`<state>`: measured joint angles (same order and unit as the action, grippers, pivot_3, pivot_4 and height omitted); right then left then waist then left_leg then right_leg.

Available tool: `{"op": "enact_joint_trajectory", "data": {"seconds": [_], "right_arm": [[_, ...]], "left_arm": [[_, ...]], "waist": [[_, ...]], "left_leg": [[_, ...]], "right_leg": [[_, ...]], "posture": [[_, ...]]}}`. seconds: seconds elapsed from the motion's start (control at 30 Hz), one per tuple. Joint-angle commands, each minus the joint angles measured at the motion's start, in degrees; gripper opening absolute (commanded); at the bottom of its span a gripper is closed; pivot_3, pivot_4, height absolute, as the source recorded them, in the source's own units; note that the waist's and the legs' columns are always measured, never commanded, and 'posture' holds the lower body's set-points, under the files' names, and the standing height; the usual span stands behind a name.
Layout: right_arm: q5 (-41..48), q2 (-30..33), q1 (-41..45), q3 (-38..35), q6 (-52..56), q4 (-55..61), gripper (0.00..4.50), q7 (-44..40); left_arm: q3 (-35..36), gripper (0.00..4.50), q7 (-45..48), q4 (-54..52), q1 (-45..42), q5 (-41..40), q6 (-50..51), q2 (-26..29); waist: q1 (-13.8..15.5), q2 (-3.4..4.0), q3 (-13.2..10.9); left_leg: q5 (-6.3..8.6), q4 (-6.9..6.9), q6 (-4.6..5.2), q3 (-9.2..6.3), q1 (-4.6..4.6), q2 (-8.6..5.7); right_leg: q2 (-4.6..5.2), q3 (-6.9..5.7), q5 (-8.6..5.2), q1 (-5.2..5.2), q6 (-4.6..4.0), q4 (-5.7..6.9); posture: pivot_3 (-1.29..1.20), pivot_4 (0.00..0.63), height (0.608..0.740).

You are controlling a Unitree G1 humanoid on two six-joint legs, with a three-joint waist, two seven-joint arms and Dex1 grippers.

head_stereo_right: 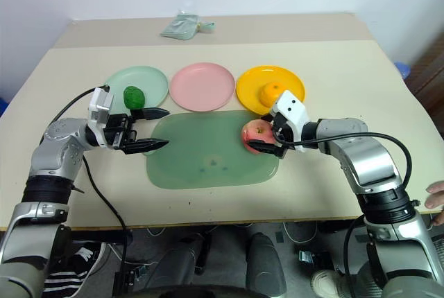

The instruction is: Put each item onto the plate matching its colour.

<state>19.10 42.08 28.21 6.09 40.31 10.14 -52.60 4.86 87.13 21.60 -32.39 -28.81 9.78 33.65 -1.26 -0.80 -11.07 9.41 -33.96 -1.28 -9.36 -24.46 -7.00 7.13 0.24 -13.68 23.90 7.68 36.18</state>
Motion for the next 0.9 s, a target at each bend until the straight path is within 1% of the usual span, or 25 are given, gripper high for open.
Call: {"op": "enact_joint_trajectory", "data": {"seconds": [0.03,0.17,0.2,0.27,0.3,0.4,0.47,0.57,0.73,0.8,0.9], "right_arm": [[-1.3,1.0,-0.7,1.1,-2.2,0.3,4.47,-1.2],[-1.6,1.0,-1.0,1.6,-2.0,-0.6,4.47,-1.9],[-1.5,0.9,-0.9,1.6,-1.9,-0.8,3.95,-2.0],[-1.4,0.6,-0.4,1.1,-1.6,-1.1,3.37,-1.6],[-1.4,0.6,-0.2,0.9,-1.5,-1.0,3.16,-1.4],[-1.3,0.1,0.7,0.1,-1.6,-1.1,3.16,-0.5],[0.6,-0.6,1.6,-0.9,-0.6,-0.2,3.16,-0.7],[3.0,-2.5,3.9,-2.3,0.8,0.6,3.16,-0.1],[0.3,-9.2,12.3,-0.2,-3.0,-4.8,3.16,3.6],[-3.0,-14.7,19.6,1.4,-8.3,-13.7,3.16,6.6],[-8.9,-23.1,28.7,3.9,-18.6,-29.0,3.16,11.8]], "left_arm": [[0.6,4.5,-0.1,-1.9,-0.7,-0.5,0.2,0.9],[0.7,4.5,-0.3,-2.3,-0.4,-0.6,0.4,1.0],[0.7,4.5,-0.3,-2.3,-0.4,-0.6,0.4,1.0],[0.7,4.5,-0.4,-2.4,-0.3,-0.6,0.5,1.0],[0.7,4.5,-0.5,-2.5,-0.3,-0.6,0.5,1.0],[0.7,4.5,-0.8,-2.6,-0.4,-0.6,0.5,0.9],[1.1,4.5,-2.3,-2.1,-0.8,-0.2,-0.2,0.4],[2.0,4.5,-7.0,0.1,-1.9,1.6,-3.2,-0.8],[3.2,4.5,-18.0,4.4,-3.0,6.1,-8.4,-2.6],[4.3,4.5,-23.1,5.8,-3.4,7.2,-10.4,-3.3],[6.2,4.5,-25.4,5.1,-2.8,5.6,-10.7,-3.9]], "waist": [[0.3,0.0,0.0],[0.4,-0.01,0.0],[0.4,-0.01,0.0],[0.4,-0.02,0.0],[0.4,-0.03,0.0],[0.4,-0.03,0.0],[0.4,-0.03,0.0],[0.4,-0.02,0.0],[0.2,-0.01,0.0],[0.1,-0.03,0.0],[-0.8,-0.03,0.0]], "left_leg": [[0.0,0.0,0.0,0.0,0.0,0.0],[0.0,-0.02,0.0,0.0,0.0,0.0],[0.0,-0.02,0.0,-0.01,0.0,0.0],[0.0,-0.02,0.0,-0.01,0.01,0.0],[0.0,-0.02,0.0,-0.01,0.02,0.0],[0.0,-0.02,0.0,-0.01,0.02,0.0],[0.0,-0.02,0.0,-0.01,0.02,0.0],[0.0,-0.01,0.0,-0.02,0.02,0.0],[-0.01,-0.01,-0.01,-0.01,0.01,0.01],[0.0,0.01,-0.01,-0.01,0.01,0.0],[-0.04,0.02,-0.06,0.02,0.01,0.0]], "right_leg": [[0.0,0.0,0.0,0.0,0.0,0.0],[0.0,0.0,0.0,-0.03,0.0,-0.01],[0.0,0.0,0.0,-0.04,0.0,-0.01],[0.0,-0.01,0.0,-0.04,0.0,-0.01],[0.0,0.0,0.0,-0.05,0.0,-0.01],[0.0,-0.01,0.0,-0.05,0.0,-0.01],[0.0,-0.01,0.0,-0.05,0.0,-0.01],[0.0,0.0,0.0,-0.04,0.0,-0.01],[-0.02,0.01,0.02,0.01,-0.01,0.0],[-0.02,0.01,0.02,0.01,0.0,0.0],[-0.06,0.06,0.05,0.07,-0.03,0.05]], "posture": [[0.0,0.15,0.74],[0.0,0.15,0.74],[0.0,0.15,0.74],[0.0,0.15,0.74],[0.0,0.15,0.74],[0.0,0.15,0.74],[0.0,0.15,0.74],[0.0,0.15,0.74],[0.0,0.15,0.74],[0.0,0.15,0.74],[0.0,0.15,0.74]]}}
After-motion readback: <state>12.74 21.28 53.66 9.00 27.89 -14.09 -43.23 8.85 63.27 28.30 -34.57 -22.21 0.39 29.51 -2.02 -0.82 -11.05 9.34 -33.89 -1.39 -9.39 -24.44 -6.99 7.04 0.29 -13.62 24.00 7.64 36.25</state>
